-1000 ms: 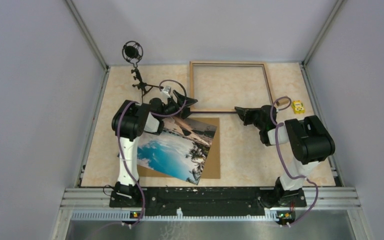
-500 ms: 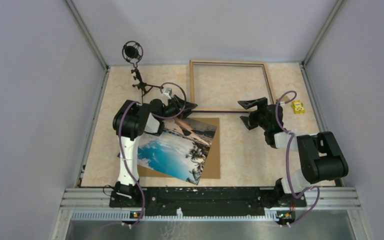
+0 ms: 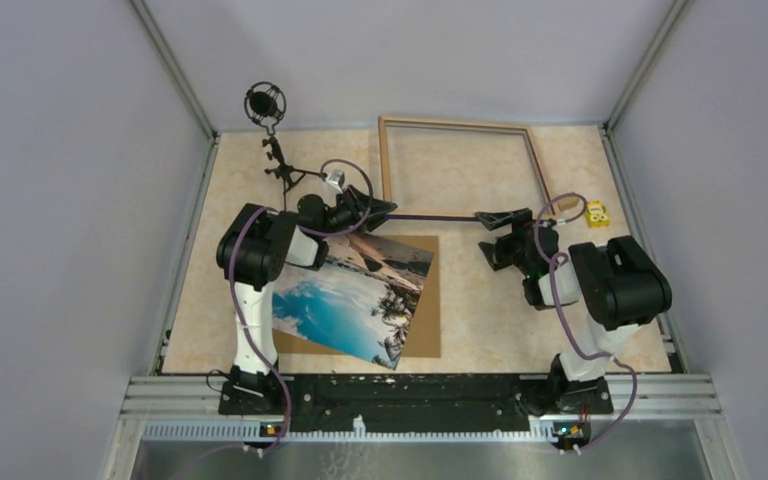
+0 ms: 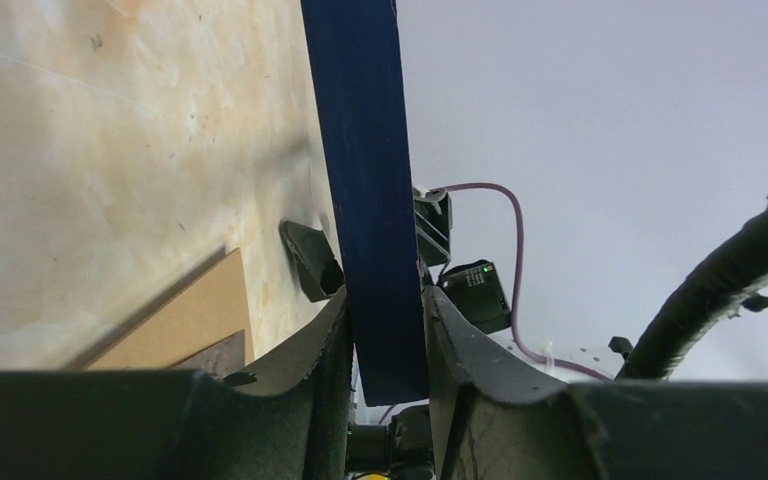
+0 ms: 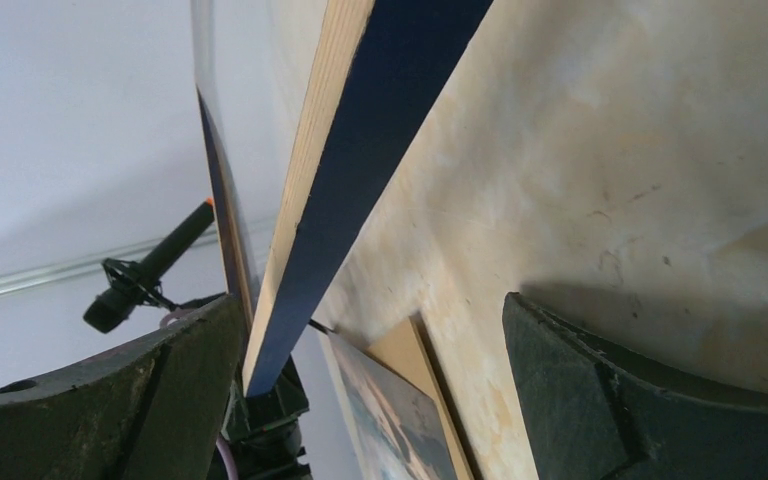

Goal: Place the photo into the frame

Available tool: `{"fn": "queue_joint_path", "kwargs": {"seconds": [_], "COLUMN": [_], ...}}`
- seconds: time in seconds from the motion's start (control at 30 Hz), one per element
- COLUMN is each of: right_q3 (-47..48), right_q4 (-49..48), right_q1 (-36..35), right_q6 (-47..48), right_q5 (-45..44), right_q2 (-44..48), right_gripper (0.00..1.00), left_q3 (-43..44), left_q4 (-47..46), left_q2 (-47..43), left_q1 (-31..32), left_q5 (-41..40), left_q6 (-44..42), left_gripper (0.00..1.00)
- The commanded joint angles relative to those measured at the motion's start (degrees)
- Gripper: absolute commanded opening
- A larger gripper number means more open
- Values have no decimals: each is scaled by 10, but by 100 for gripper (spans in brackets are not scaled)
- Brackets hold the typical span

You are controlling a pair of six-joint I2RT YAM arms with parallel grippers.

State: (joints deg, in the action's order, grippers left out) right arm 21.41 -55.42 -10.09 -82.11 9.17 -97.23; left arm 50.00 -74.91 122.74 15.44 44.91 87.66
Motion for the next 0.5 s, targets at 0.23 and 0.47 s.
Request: {"fn": "queue_joint_path", "kwargs": {"seconds": [0.23,0.47], "right_q3": [26,31], "right_q4": [-318,-432], "right_q1": [-25,-27], "right_q6": [-64,-84], "right_q5": [-80,-101], "right_q2": [-125,-166], "right_gripper": [99,95], "left_q3": [-9,-28], "left_q4": [5,10], "left_q2": [-72,-75], "left_q1": [30,31], "left_q5": [-9,-8], "left_q6": [-5,-8], "left_gripper": [33,33]}}
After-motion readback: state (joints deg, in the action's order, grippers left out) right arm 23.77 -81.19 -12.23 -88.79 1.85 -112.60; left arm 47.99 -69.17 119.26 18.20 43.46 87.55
